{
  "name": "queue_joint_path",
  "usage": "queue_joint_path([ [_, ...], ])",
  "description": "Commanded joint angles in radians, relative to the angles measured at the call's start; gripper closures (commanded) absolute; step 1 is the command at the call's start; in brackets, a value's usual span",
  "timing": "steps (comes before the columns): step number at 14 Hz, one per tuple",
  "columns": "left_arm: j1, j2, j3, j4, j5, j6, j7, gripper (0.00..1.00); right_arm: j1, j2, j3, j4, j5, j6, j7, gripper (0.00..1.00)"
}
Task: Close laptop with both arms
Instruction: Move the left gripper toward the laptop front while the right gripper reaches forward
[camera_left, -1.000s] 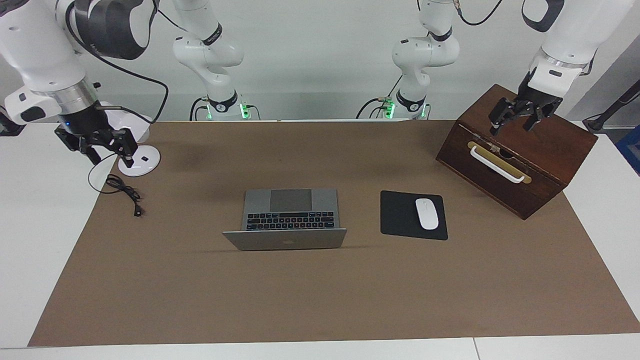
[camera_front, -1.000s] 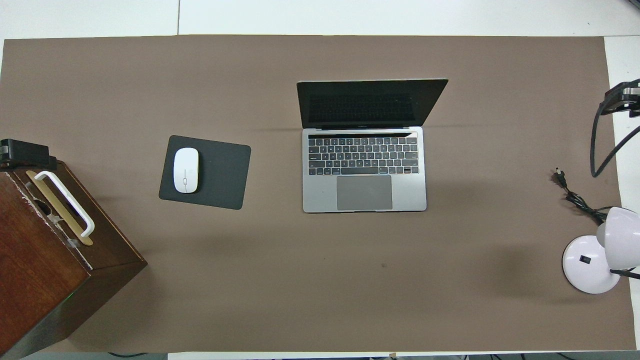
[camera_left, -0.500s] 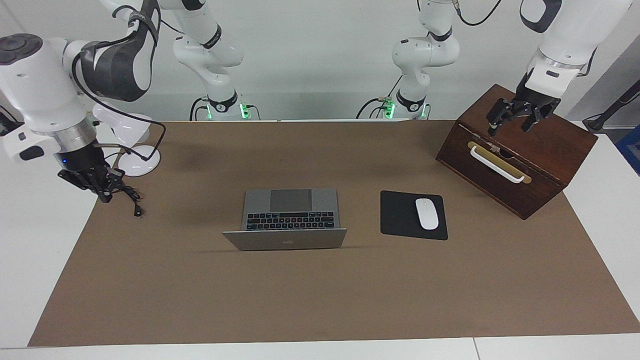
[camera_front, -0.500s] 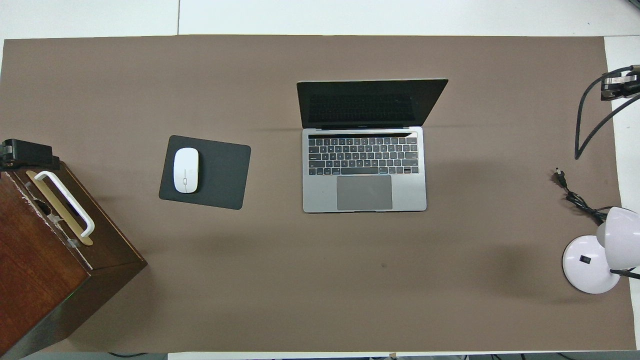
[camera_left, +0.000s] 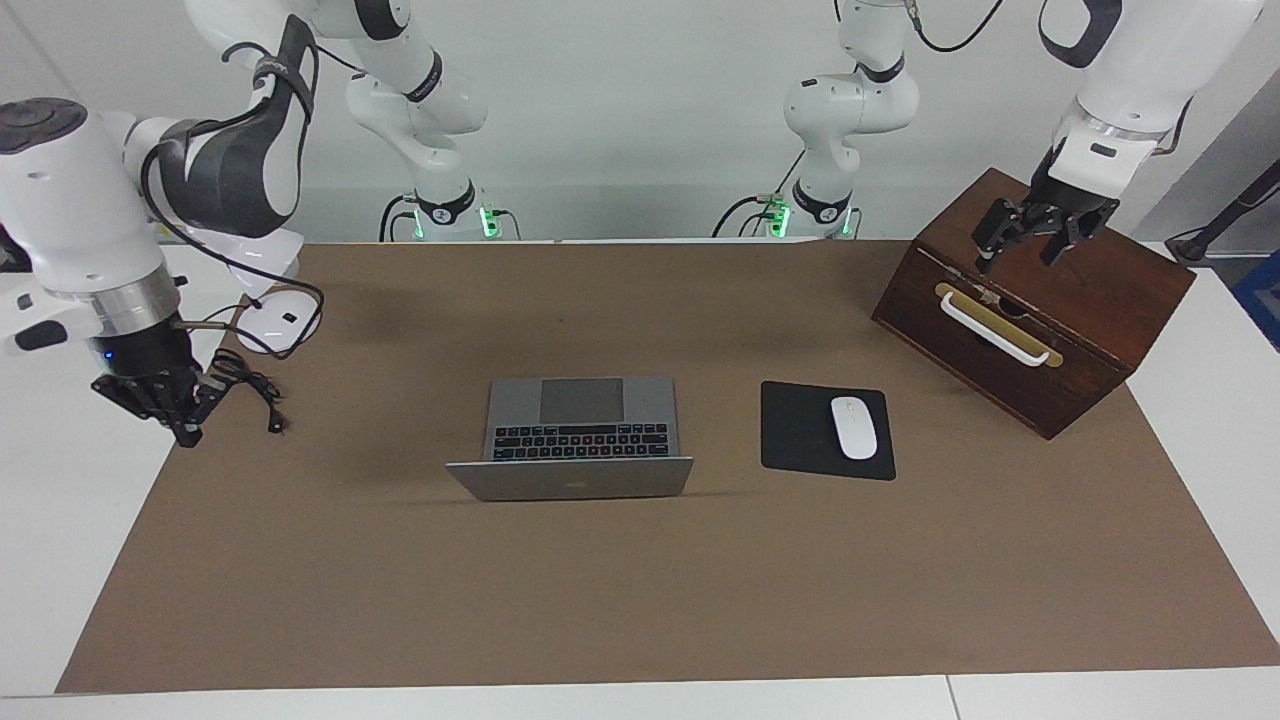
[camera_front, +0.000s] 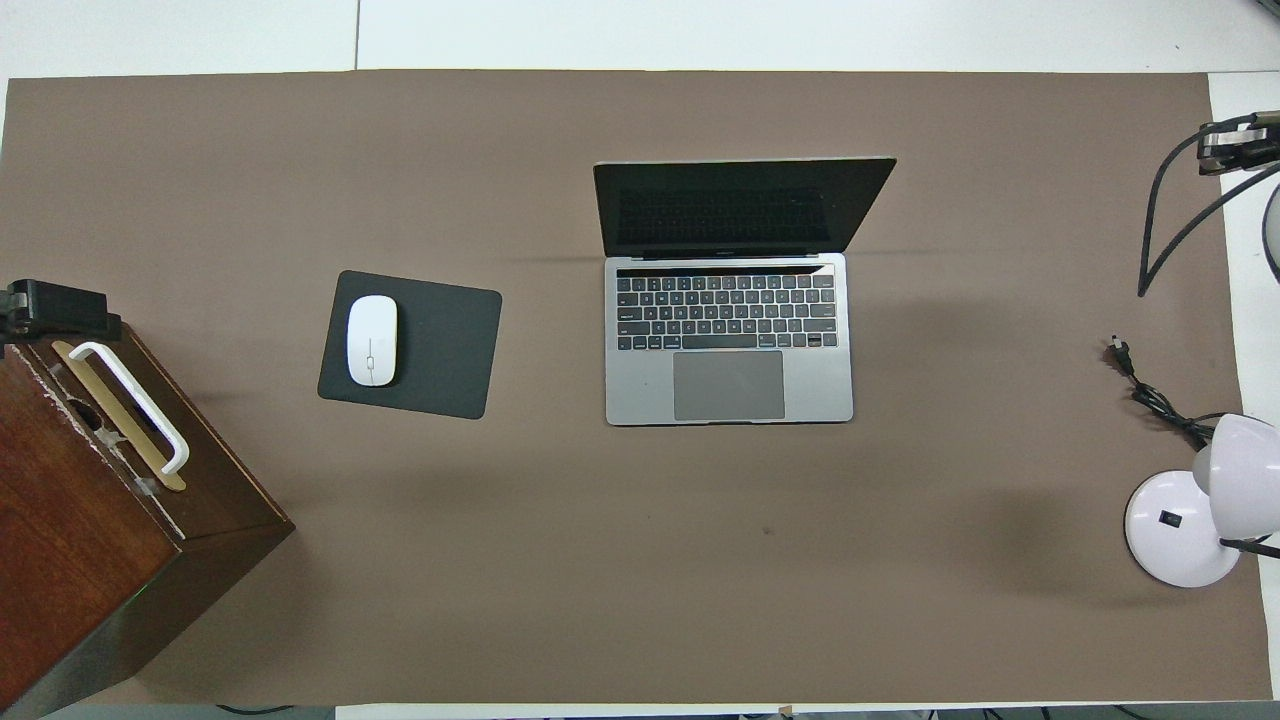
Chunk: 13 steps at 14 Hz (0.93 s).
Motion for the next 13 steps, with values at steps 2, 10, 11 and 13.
queue_joint_path([
  [2, -0.002, -0.018, 0.004, -0.034, 0.004, 0.02, -0.002, 1.0, -0.015, 0.149, 0.012, 0.193, -0.007, -0.025, -0.032, 1.0],
  [10, -0.043, -0.075, 0.002, -0.172, -0.057, 0.167, -0.05, 1.0, 0.002, 0.37, 0.046, 0.403, 0.003, 0.017, 0.036, 1.0],
  [11, -0.058, -0.086, 0.002, -0.204, -0.074, 0.209, -0.051, 1.0, 0.019, 0.373, 0.046, 0.403, 0.003, 0.03, 0.057, 1.0],
  [13, -0.11, -0.113, 0.002, -0.276, -0.085, 0.29, -0.074, 1.0, 0.054, 0.373, 0.046, 0.403, 0.001, 0.018, 0.06, 1.0],
])
